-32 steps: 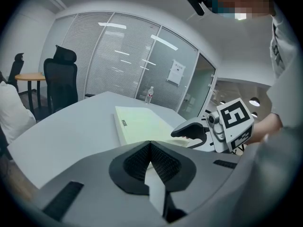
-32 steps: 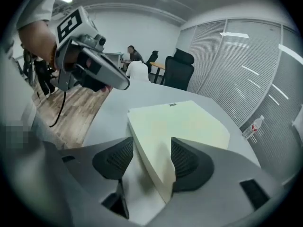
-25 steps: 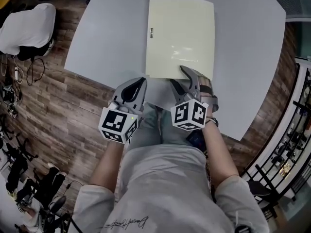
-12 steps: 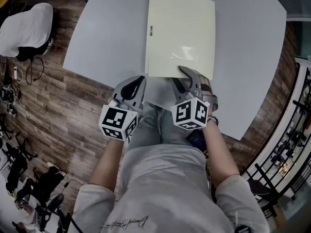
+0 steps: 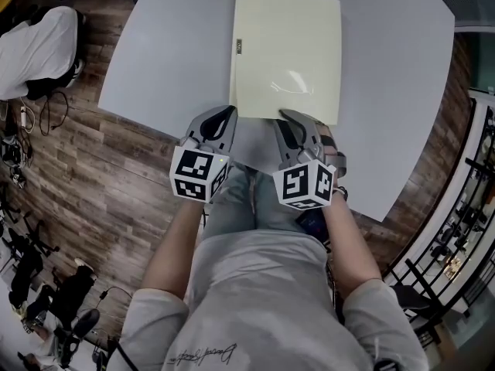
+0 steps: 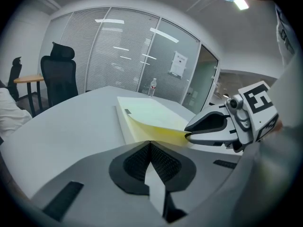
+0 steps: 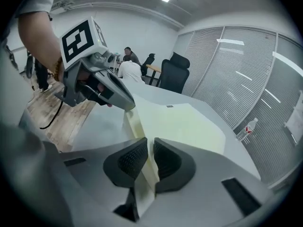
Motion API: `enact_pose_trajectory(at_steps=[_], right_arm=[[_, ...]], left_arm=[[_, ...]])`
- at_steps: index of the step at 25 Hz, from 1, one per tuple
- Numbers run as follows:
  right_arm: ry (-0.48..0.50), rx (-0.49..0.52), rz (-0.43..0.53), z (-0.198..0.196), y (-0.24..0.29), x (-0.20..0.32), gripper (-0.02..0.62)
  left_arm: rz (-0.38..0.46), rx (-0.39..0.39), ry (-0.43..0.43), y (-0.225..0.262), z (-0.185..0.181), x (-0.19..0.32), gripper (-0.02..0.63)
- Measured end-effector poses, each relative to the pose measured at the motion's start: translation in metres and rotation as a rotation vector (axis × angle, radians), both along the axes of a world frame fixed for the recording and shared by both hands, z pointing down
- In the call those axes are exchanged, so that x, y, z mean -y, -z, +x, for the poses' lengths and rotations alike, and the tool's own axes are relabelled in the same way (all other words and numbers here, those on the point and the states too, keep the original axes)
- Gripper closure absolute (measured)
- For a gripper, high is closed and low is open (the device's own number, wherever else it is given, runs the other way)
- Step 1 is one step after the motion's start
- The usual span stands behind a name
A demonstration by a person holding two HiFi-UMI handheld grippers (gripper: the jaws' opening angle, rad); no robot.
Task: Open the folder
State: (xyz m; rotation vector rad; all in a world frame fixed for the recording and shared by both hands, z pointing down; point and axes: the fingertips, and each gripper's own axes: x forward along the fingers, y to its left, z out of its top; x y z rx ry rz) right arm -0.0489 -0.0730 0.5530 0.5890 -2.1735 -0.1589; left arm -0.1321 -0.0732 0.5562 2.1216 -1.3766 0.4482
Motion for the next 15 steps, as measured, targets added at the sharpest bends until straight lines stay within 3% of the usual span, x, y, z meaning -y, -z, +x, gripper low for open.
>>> enact_pose_trajectory(at_steps=[8, 15], right_arm=[[-0.019, 0.025, 0.05, 0.0, 0.005, 0.004, 0.559], [-0.057, 0.042, 0.082, 0.0, 0.014, 0.006, 0.563]], left_arm=[[0.045, 0.095, -0.033, -0.008, 0.004, 0.005, 0.597], [0.015, 0.085, 0.005, -0.011, 0.001, 0.006, 0.597]])
